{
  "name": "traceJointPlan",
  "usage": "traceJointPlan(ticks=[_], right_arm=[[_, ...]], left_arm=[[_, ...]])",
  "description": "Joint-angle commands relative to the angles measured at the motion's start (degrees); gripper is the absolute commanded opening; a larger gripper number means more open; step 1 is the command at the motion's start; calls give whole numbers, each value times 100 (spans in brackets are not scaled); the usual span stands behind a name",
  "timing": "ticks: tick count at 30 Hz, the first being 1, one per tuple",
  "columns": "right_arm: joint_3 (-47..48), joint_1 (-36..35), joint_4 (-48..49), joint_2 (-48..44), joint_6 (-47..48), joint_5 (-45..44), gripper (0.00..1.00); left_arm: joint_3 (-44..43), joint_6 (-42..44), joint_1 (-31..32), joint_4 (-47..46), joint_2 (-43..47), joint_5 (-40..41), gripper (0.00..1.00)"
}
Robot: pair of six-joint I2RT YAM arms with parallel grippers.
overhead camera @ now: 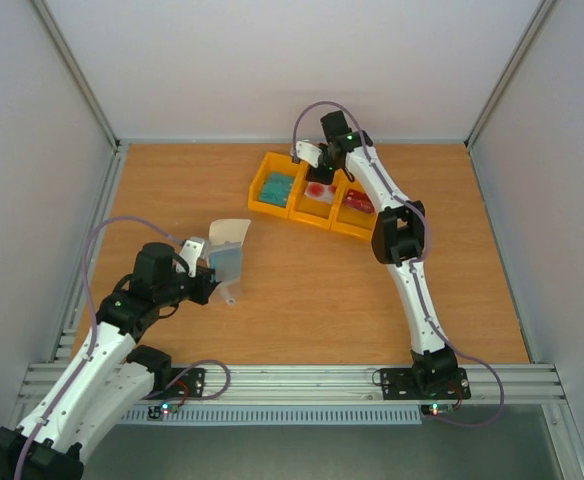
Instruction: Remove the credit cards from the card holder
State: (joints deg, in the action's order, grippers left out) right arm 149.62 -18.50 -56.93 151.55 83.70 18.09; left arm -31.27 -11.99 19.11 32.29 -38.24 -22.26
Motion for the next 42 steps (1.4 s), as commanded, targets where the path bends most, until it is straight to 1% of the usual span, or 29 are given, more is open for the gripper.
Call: traceJointPlan(ticks=[1,4,8,10,12,14,16,18,19,20,22,23,24,26,28,30,32,35,37,39,41,42], right_arm=[[-29,-146,559,-415,-193,-427,45],[-30,-203,543,-699,-440,-424,46],[-115,-288,132,-1322,-975,-225,48],[-379,-339,30,-1807,-1381,-43,49],[-909,-374,121,-2429,-1794,267,51],[-1771,-431,520,-3332,-2310,611,51],[-2947,-580,1161,-4279,-2531,1110,52],[-4244,-848,1823,-5205,-2435,1824,54],[-5085,-996,2260,-5594,-2471,2258,56],[-5662,-1115,2654,-5986,-2616,2743,58],[-6637,-1289,3637,-6544,-3389,3658,63],[-7042,-1347,4159,-6750,-3941,3771,68],[-7354,-1437,4454,-6911,-4306,3651,75],[-7835,-1698,4706,-7189,-4668,3065,77],[-8125,-1995,4569,-7408,-4632,2596,78],[-8368,-2225,4430,-7730,-4518,2141,82],[-8848,-2474,4713,-8181,-4361,1418,82],[-9660,-3202,5477,-8875,-3618,2,81],[-9945,-3677,5807,-9092,-3114,-794,81],[-9995,-4097,5886,-9025,-2556,-1461,81],[-9950,-4454,5852,-8794,-1939,-2007,83],[-9870,-4559,5769,-8663,-1724,-2026,84]], left_arm=[[56,19,-38,-309,46,-95,0],[47,-13,-37,-353,98,-193,0],[77,-124,-39,-539,263,-507,0],[70,-196,-39,-665,318,-695,0],[99,-318,-39,-856,360,-946,0],[143,-462,-44,-1058,394,-1202,0],[199,-623,-48,-1285,425,-1519,0],[244,-799,-41,-1510,465,-1833,0],[264,-854,-47,-1607,489,-1961,0],[269,-877,-46,-1662,526,-2058,0],[285,-916,-46,-1788,606,-2217,0],[289,-919,-45,-1845,659,-2299,0],[296,-928,-40,-1901,707,-2364,0],[324,-979,-47,-2064,833,-2528,0],[403,-1120,-48,-2401,950,-2766,0],[471,-1319,-48,-2728,1052,-2934,0],[534,-1575,-48,-2948,1113,-2927,0],[563,-1991,-46,-2990,982,-2663,0],[525,-2183,-45,-2737,814,-2457,0],[510,-2149,-43,-2600,782,-2398,0],[508,-2087,-48,-2627,792,-2516,0],[498,-2088,-47,-2663,791,-2586,0]])
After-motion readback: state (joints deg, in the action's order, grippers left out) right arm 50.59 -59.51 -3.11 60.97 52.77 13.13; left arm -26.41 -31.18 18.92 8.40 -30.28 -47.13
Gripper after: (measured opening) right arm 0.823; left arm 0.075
